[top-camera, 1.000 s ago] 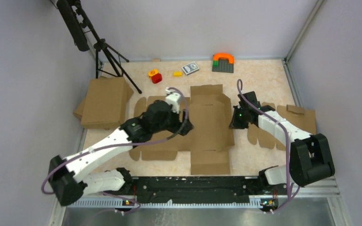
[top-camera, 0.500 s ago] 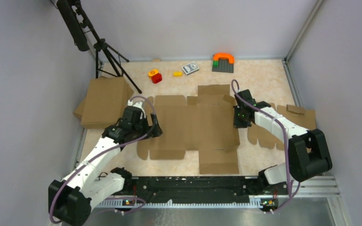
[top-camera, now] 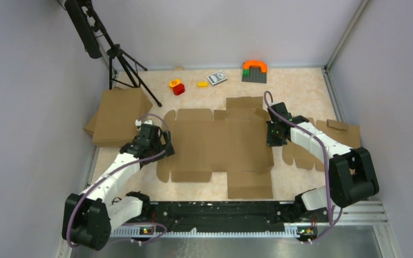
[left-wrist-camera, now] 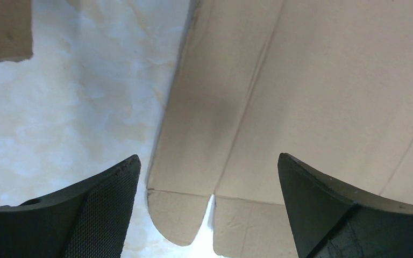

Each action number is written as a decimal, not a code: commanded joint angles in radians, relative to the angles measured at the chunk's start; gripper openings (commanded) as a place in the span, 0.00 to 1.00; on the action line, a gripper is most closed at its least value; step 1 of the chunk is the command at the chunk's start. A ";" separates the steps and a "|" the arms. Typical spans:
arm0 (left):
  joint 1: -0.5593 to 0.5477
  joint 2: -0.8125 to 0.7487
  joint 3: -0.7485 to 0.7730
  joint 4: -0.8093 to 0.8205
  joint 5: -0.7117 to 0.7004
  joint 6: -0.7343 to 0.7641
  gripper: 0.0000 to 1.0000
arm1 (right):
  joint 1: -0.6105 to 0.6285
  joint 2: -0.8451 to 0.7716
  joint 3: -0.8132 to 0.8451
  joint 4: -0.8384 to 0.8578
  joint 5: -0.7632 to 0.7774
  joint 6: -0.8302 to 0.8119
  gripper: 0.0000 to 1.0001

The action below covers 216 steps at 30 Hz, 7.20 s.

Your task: Fold the paper box

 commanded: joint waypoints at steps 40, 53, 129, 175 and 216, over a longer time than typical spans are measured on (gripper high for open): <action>0.006 0.178 -0.056 0.368 0.653 -0.045 0.63 | 0.009 -0.001 0.005 0.018 -0.033 0.000 0.00; 0.004 0.262 -0.032 0.364 0.675 0.000 0.61 | 0.010 -0.014 -0.025 0.047 -0.116 0.004 0.11; 0.202 0.196 0.100 0.127 0.198 0.159 0.91 | 0.054 -0.003 0.012 0.044 -0.069 0.009 0.18; -0.112 1.078 1.240 0.184 0.623 0.445 0.79 | 0.048 0.111 0.116 0.114 -0.219 -0.050 0.24; -0.163 1.249 1.371 0.150 0.589 0.559 0.72 | 0.118 0.186 0.192 0.086 -0.126 -0.046 0.22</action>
